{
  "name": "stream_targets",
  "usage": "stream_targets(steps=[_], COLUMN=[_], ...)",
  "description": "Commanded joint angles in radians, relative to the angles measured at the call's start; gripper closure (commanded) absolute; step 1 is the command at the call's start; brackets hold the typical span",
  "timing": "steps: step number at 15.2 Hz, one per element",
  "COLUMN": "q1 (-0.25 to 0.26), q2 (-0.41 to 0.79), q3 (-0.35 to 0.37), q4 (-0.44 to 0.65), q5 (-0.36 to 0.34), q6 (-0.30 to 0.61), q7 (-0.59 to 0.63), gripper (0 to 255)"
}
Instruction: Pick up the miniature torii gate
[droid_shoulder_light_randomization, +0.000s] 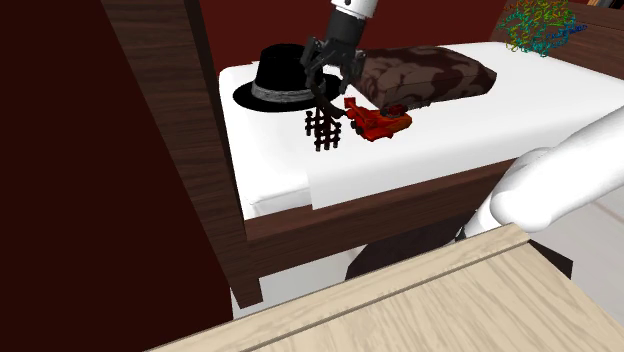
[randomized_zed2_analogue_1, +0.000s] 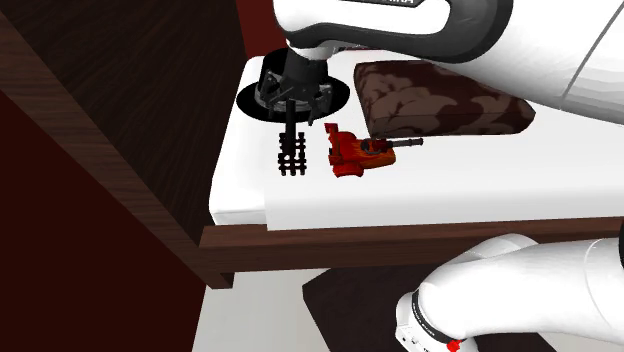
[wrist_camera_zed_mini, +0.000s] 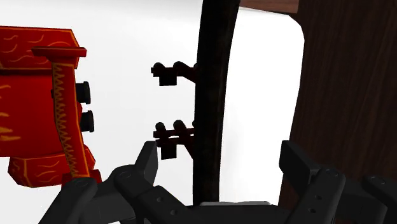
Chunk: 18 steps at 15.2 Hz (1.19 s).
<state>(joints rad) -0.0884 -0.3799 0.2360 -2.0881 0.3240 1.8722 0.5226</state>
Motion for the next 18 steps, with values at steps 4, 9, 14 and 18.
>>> stream_targets(steps=[4,9,14,18], q1=[-0.003,0.0,-0.001,-0.001], q2=[0.023,0.025,0.027,0.028], q3=[0.009,0.013,0.013,0.013], q4=[-0.039,-0.085,-0.085,-0.084], q5=[0.01,0.016,0.016,0.016], q6=[0.071,0.117,0.119,0.119], q7=[0.01,-0.001,-0.002,-0.001], gripper=[0,0,255,255])
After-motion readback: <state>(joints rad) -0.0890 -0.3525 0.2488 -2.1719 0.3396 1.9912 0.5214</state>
